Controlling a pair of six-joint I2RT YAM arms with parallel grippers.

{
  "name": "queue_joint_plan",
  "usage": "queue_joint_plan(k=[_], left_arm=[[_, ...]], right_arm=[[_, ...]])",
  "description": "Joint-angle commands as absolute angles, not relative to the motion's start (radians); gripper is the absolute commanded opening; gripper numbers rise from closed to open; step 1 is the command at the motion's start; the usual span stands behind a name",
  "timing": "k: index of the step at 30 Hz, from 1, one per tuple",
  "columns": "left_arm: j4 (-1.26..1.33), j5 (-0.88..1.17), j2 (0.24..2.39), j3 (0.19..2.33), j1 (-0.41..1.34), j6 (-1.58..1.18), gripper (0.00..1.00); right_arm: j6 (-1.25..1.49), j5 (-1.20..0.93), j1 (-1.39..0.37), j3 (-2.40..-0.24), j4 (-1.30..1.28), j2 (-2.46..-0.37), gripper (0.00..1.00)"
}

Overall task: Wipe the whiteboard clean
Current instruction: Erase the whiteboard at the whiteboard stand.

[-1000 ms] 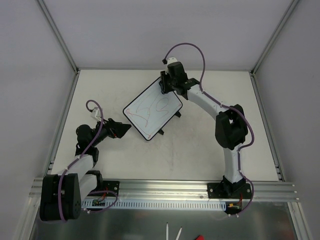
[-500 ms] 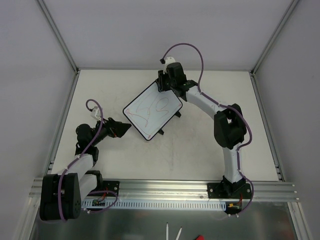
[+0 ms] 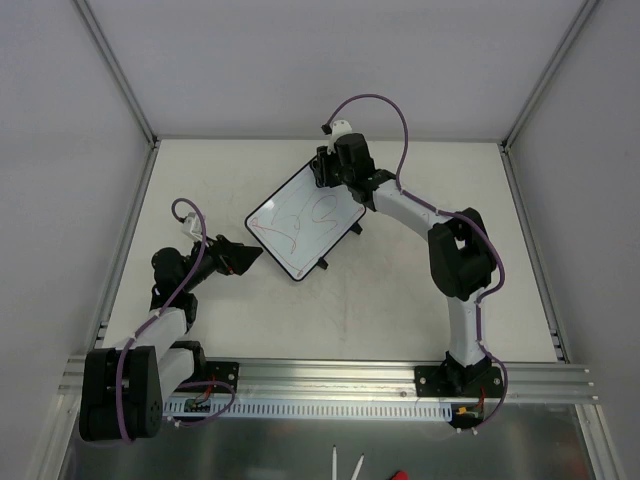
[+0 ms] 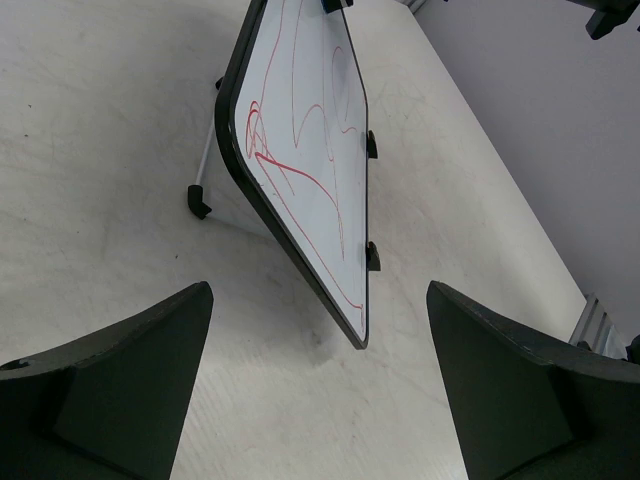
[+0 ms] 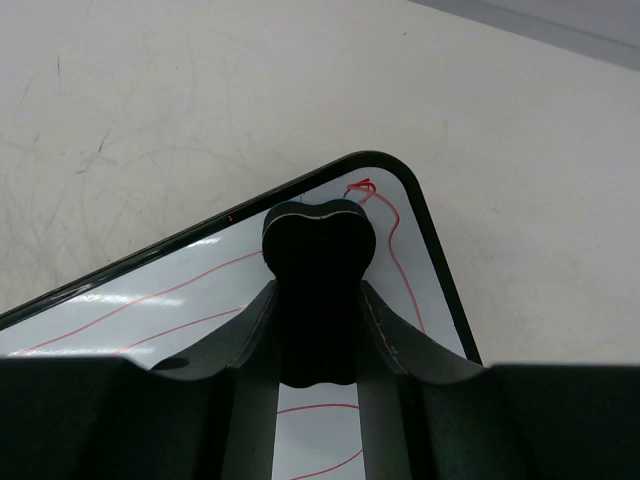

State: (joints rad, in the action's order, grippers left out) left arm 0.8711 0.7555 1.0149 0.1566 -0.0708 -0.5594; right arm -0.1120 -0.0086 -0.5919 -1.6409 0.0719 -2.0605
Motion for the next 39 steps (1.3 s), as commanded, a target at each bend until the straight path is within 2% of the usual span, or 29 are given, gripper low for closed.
queue_joint_plan(k=[1, 39], left_arm=[[0.900, 0.775, 1.003, 0.190, -0.061, -0.529, 0.89], [0.939, 0.815, 0.940, 0.166, -0.061, -0.552, 0.90]], right_arm=[[-0.107, -0.041, -0.624, -1.602, 0.074, -2.028, 0.00], [-0.199, -0.029, -0.770, -1.491, 0.098, -1.922, 0.00]])
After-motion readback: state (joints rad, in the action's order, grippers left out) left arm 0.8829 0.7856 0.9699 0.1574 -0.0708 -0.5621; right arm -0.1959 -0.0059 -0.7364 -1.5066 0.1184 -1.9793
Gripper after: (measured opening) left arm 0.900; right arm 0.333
